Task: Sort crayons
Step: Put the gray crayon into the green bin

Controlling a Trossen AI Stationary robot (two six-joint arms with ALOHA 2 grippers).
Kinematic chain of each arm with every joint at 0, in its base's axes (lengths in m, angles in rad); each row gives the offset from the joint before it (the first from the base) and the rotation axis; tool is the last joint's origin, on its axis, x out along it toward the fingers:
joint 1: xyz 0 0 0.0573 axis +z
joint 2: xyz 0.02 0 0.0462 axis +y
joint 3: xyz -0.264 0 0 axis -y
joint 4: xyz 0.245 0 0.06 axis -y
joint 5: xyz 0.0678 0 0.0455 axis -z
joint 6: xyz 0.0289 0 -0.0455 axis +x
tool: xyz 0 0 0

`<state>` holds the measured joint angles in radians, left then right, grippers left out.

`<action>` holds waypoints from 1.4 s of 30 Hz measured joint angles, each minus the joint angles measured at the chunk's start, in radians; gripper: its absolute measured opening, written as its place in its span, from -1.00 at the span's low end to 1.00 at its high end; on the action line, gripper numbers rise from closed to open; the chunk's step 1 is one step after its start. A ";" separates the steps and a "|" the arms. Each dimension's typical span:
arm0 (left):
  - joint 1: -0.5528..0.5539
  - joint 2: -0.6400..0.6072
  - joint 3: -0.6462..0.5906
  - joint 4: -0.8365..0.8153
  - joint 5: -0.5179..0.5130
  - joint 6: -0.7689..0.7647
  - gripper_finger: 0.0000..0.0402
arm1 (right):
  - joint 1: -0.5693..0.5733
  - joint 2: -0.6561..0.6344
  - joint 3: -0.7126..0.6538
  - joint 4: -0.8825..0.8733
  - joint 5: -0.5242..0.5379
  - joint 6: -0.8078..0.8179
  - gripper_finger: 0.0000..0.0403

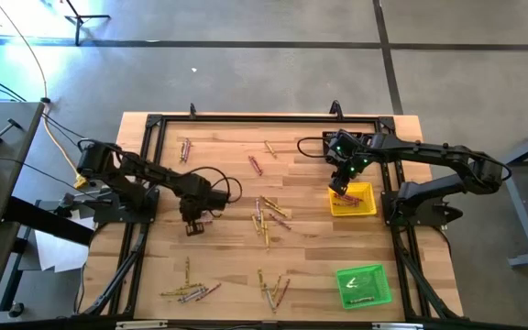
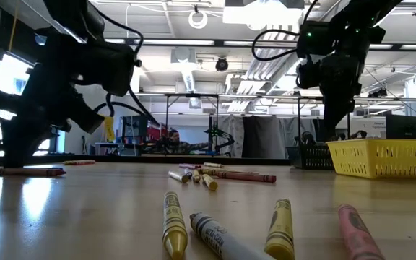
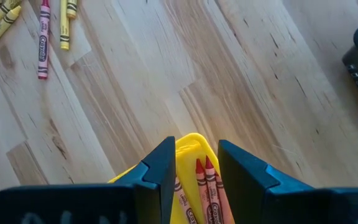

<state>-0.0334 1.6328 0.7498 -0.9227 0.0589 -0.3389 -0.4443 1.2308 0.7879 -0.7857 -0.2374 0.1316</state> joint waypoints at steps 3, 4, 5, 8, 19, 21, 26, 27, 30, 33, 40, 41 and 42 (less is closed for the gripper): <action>0.044 0.001 0.000 0.002 0.003 -0.041 -0.98 | 0.000 0.000 0.000 0.008 0.000 -0.001 -0.47; 0.059 0.001 0.000 0.003 0.003 -0.051 -0.99 | 0.000 0.000 0.000 0.010 0.002 -0.001 -0.47; 0.072 0.001 0.000 0.006 0.007 -0.061 -0.99 | 0.000 0.000 0.000 0.012 0.004 -0.001 -0.47; 0.104 0.001 0.014 0.009 0.012 -0.099 -0.99 | 0.000 0.000 0.000 0.010 0.021 0.005 -0.47; 0.196 0.008 0.101 0.262 -0.080 -0.105 -1.00 | -0.001 0.000 0.097 -0.148 0.022 0.017 -0.47; 0.213 0.008 0.108 0.366 -0.079 -0.109 -1.00 | -0.003 0.000 0.121 -0.167 0.025 0.001 -0.47; 0.247 0.005 0.106 0.612 -0.041 -0.163 -1.00 | -0.014 0.000 0.199 -0.206 0.129 -0.035 -0.47; 0.254 0.005 0.107 0.649 -0.037 -0.179 -1.00 | -0.016 0.000 0.215 -0.221 0.164 -0.055 -0.47; 0.267 0.004 0.105 0.743 -0.032 -0.209 -1.00 | -0.033 0.000 0.256 -0.247 0.250 -0.114 -0.47; 0.271 -0.009 0.106 0.832 -0.026 -0.209 -1.00 | -0.063 0.000 0.274 -0.241 0.277 -0.180 -0.47; 0.285 -0.050 0.107 1.135 -0.109 -0.158 -1.00 | -0.223 0.005 0.217 0.035 0.228 -0.252 -0.47; 0.294 -0.051 0.112 1.182 -0.130 -0.163 -1.00 | -0.249 0.009 0.211 0.095 0.176 -0.232 -0.47; 0.303 -0.052 0.124 1.214 -0.151 -0.166 -1.00 | -0.274 0.016 0.209 0.146 0.114 -0.199 -0.47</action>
<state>0.2700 1.5808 0.8737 0.2917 -0.0917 -0.5045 -0.7187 1.2467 0.9973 -0.6396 -0.1230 -0.0670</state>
